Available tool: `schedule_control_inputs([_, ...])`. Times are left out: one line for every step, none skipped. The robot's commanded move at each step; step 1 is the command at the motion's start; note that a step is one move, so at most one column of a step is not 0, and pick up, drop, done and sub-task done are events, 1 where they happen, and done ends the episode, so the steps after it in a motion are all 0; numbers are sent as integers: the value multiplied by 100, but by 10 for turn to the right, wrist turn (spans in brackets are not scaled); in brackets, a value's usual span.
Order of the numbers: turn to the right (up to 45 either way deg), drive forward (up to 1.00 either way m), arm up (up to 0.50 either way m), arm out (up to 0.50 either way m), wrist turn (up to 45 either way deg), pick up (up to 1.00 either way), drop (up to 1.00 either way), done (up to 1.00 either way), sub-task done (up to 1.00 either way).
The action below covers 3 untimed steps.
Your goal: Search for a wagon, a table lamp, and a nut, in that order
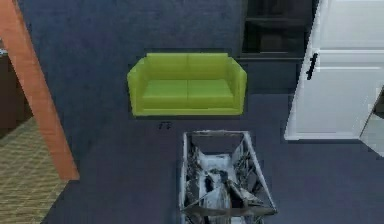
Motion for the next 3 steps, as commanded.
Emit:
schedule_control_inputs([0, 15, 0, 0, 0, 0, 0, 0, 0])
schedule_control_inputs([-450, 0, 0, 0, 0, 0, 0, 0, 0])
schedule_control_inputs([-30, 0, 0, 0, 0, 0, 0, 0, 0])
